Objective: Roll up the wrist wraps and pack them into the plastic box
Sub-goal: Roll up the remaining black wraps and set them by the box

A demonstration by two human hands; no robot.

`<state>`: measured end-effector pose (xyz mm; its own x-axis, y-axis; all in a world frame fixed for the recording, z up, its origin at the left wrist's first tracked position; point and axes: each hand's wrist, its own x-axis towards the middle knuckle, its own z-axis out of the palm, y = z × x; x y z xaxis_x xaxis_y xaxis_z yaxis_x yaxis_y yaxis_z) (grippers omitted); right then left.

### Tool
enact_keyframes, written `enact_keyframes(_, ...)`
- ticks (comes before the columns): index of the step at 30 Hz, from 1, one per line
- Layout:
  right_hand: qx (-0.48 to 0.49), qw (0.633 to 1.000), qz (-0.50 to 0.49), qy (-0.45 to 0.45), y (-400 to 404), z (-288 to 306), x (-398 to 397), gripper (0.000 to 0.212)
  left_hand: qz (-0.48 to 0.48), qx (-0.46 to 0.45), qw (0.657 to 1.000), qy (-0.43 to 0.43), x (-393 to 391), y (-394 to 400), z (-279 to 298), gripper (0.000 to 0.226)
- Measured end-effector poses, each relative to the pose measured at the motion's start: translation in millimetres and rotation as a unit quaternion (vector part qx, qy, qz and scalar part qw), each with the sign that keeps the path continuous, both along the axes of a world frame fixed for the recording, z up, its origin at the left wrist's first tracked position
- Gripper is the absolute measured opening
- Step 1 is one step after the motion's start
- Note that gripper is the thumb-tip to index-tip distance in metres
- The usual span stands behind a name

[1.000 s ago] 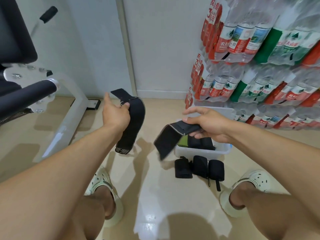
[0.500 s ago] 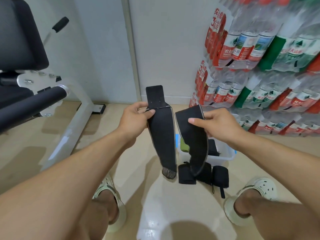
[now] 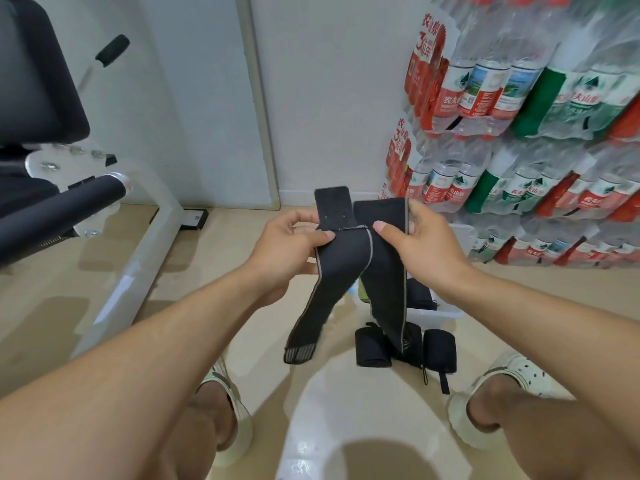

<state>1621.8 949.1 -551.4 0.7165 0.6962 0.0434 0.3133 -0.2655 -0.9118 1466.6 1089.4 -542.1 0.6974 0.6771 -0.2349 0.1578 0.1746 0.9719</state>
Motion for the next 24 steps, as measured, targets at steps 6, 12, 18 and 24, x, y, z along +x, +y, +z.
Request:
enact_keyframes(6,-0.027,0.999,0.037,-0.025,2,-4,-2,0.068,-0.024,0.014,0.999,0.015,-1,-4,-1,0.008)
enact_keyframes(12,0.018,0.997,0.057,0.044,3,4,-15,0.023,-0.03,0.027,0.999,0.024,-1,-5,-1,0.013)
enact_keyframes(18,0.066,0.992,0.066,0.089,0,13,-25,0.007,-0.061,0.047,0.997,0.013,-2,-11,1,0.011)
enact_keyframes(24,0.041,0.994,0.081,0.067,0,11,-22,0.011,-0.019,0.014,0.999,0.04,0,-8,2,0.018)
